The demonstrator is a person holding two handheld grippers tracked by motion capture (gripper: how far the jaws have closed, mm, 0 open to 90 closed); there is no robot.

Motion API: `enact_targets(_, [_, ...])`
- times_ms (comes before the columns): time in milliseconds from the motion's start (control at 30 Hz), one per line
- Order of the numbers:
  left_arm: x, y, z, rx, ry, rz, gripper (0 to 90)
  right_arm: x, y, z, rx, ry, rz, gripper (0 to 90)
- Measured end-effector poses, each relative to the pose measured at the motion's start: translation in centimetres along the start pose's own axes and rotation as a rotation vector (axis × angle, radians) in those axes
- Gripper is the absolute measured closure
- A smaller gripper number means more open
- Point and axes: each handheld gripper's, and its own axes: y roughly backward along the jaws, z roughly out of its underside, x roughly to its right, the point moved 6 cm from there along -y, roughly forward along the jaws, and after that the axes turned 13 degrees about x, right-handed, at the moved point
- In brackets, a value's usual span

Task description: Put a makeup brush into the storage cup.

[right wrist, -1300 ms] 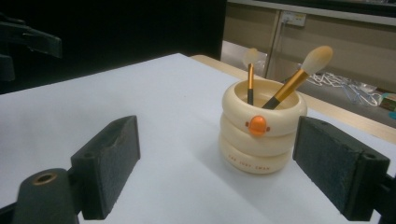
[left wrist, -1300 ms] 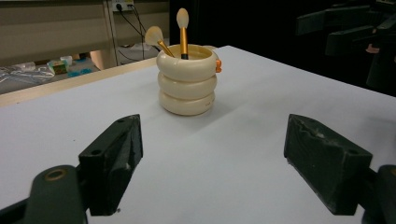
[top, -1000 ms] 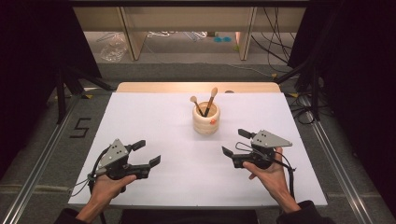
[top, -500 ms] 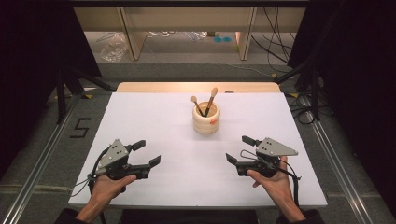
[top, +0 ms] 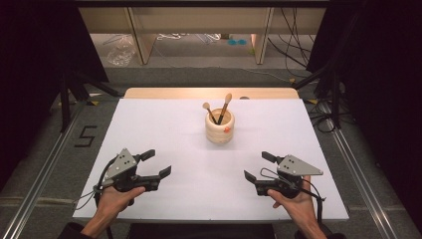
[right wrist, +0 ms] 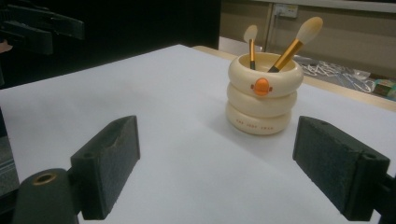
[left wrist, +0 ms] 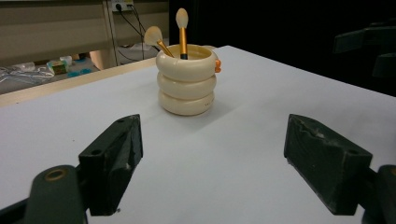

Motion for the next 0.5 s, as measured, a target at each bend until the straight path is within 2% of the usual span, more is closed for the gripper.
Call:
enact_targets(33, [-0.04,0.00,-0.01,-0.001,-0.006,0.003,19.6,-0.02,-0.08,-0.01,0.013,0.000,0.007,15.8])
enact_targets(100, [-0.02,0.01,0.02,-0.001,0.005,-0.003,19.6,-0.04,-0.16,0.08,0.010,0.000,0.001,15.8])
enact_targets(267, [-0.17,0.03,0.02,-0.004,-0.006,0.001,19.6,0.02,-0.18,0.17,0.005,0.003,0.001,15.8])
enact_targets(300, [-0.17,0.03,0.02,-0.004,-0.005,0.001,19.6,-0.16,-0.16,0.26,-0.008,-0.020,-0.007,15.8])
enact_targets(333, [-0.18,0.02,0.02,-0.003,-0.004,0.002,19.6,0.08,-0.15,0.21,-0.003,0.002,0.003,15.8])
enact_targets(500, [-0.18,-0.01,0.05,-0.002,0.011,-0.003,19.6,0.19,-0.20,0.18,0.011,0.000,0.013,15.8])
